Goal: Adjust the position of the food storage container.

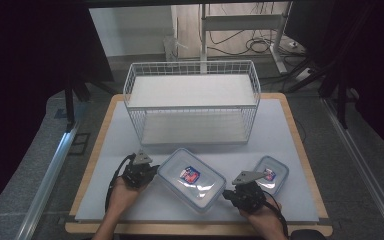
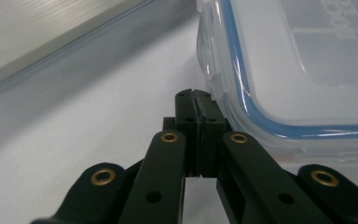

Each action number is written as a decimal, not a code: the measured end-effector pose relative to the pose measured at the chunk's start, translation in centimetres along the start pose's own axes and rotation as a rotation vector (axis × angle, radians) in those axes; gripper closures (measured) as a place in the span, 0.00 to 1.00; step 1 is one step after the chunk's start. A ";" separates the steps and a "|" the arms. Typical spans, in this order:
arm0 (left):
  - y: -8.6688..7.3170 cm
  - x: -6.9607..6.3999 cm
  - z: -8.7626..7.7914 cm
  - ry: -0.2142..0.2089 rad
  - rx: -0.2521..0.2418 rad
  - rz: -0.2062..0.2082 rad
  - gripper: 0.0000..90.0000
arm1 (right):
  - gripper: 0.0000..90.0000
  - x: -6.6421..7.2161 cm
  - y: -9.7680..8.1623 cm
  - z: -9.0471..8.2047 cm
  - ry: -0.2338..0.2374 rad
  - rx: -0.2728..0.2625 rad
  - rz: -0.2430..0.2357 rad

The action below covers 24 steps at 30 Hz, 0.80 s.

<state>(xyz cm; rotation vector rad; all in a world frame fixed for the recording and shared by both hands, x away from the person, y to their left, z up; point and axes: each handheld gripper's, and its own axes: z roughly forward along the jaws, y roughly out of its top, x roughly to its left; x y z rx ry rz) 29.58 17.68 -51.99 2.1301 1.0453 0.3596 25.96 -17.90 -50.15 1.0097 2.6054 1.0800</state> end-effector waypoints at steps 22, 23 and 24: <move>-2.0 -3.9 -2.1 -0.031 0.059 -0.027 1.00 | 1.00 -3.7 2.7 2.2 -0.126 0.020 0.053; -1.9 -4.2 -2.1 -0.021 0.063 -0.017 1.00 | 1.00 -3.8 2.7 2.1 -0.122 0.018 0.060; -1.9 -4.3 -2.1 -0.013 0.067 -0.008 1.00 | 1.00 -3.9 2.7 2.1 -0.124 0.017 0.057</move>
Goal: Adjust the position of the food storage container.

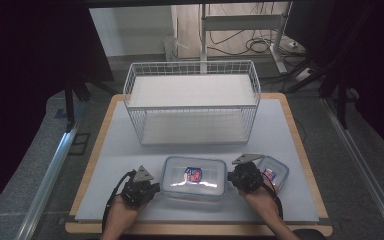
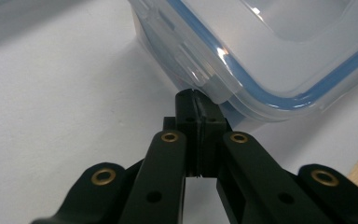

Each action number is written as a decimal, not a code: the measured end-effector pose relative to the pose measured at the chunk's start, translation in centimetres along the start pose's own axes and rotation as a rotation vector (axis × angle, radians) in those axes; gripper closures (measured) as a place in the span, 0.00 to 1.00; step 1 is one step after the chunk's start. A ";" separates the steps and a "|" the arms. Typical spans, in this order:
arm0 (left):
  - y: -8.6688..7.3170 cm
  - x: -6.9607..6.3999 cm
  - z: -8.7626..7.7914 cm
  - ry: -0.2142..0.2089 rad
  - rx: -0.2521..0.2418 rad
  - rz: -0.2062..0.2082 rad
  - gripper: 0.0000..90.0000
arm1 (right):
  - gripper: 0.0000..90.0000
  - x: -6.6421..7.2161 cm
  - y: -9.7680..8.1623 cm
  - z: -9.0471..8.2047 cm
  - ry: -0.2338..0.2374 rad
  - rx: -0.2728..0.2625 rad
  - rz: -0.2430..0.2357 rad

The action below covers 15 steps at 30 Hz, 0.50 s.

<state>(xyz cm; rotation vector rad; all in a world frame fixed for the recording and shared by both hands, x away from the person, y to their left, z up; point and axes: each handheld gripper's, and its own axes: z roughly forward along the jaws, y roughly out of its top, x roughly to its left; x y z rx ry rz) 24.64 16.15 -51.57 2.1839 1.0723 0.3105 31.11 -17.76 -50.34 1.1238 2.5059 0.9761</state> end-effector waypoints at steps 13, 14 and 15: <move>-0.4 0.6 -0.7 -0.026 -0.026 -0.028 0.92 | 1.00 0.1 -1.1 -2.3 -0.024 -0.032 -0.006; -0.5 0.6 -0.8 -0.024 -0.034 -0.031 0.92 | 1.00 0.1 -1.5 -2.8 -0.045 -0.027 -0.008; -0.5 0.6 -0.9 -0.019 -0.040 -0.029 0.92 | 1.00 0.0 -1.9 -3.1 -0.065 -0.023 -0.007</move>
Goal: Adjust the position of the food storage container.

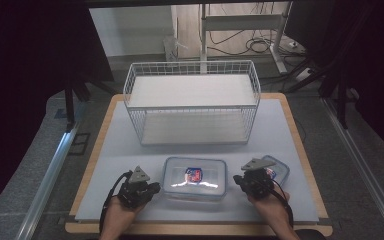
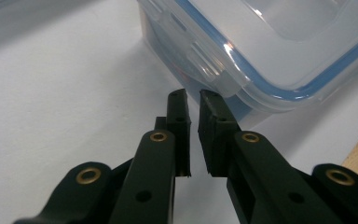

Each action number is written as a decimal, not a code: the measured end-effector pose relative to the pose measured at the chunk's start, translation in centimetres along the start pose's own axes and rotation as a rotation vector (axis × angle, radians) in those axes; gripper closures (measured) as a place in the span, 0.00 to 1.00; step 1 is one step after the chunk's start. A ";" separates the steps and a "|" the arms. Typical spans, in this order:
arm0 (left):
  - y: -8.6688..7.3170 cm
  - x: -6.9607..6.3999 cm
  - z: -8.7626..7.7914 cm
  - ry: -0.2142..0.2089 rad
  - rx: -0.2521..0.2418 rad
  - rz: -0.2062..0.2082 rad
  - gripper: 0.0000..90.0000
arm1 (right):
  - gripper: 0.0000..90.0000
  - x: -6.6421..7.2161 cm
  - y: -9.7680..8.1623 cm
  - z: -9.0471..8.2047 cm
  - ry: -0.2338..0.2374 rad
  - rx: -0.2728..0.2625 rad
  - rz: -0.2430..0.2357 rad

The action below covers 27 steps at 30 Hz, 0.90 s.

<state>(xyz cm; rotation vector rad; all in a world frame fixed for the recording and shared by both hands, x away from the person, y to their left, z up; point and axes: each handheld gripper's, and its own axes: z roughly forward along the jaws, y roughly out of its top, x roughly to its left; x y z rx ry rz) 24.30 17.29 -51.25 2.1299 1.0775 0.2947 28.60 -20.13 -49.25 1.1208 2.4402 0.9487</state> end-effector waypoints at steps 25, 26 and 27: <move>-0.1 -0.9 0.1 -0.040 0.000 -0.006 0.97 | 1.00 2.0 -0.2 0.4 0.070 -0.011 -0.047; -0.1 -1.0 0.1 -0.046 0.000 -0.005 0.98 | 1.00 1.8 -0.2 0.5 0.076 -0.012 -0.036; -0.1 -1.1 0.2 -0.052 0.001 -0.006 0.98 | 1.00 1.7 -0.2 0.5 0.068 -0.015 -0.037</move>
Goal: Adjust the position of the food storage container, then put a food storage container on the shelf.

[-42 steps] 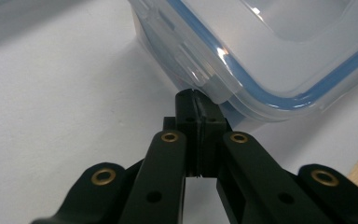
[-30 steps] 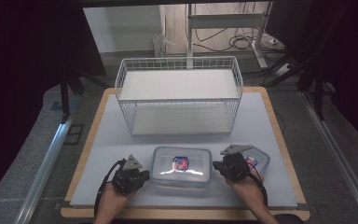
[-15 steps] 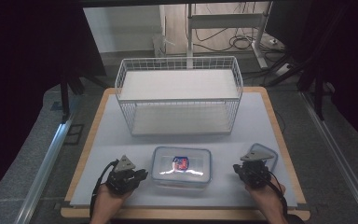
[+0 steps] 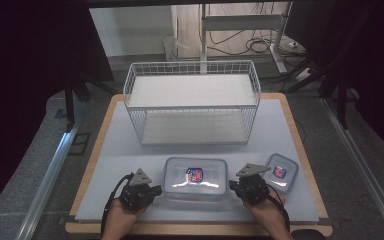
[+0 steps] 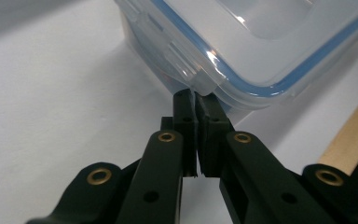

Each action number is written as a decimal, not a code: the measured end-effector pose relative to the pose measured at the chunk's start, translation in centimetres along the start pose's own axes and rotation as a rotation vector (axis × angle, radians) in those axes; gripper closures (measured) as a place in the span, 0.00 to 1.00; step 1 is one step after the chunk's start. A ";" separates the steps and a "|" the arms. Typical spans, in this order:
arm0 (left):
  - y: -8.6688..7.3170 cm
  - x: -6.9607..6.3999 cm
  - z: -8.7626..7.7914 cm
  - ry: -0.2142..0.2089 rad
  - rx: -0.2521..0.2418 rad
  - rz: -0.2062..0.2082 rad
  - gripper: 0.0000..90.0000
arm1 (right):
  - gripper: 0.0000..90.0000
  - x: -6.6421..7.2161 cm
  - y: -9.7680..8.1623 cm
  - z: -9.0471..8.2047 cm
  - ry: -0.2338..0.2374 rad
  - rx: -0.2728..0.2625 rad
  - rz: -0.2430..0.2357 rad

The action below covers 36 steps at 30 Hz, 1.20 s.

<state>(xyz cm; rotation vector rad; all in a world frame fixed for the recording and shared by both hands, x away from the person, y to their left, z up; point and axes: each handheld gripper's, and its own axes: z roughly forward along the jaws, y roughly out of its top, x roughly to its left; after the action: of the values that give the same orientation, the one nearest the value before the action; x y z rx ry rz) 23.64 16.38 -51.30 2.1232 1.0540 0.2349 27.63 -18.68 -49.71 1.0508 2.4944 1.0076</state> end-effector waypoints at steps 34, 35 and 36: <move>-2.8 2.5 -1.8 0.121 -0.107 0.020 0.09 | 0.21 -4.0 -1.3 -2.3 0.048 -0.066 -0.022; -2.8 2.5 -1.8 0.121 -0.112 0.020 0.09 | 0.20 -4.0 -1.3 -2.3 0.047 -0.067 -0.022; -2.9 2.6 -1.8 0.119 -0.119 0.018 0.08 | 0.19 -4.0 -1.3 -2.3 0.044 -0.070 -0.021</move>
<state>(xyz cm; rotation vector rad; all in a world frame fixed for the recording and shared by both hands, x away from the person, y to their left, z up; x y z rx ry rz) 22.74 20.39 -52.40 2.0330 1.0624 0.4264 28.70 -23.26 -49.05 0.9907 2.4803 1.1149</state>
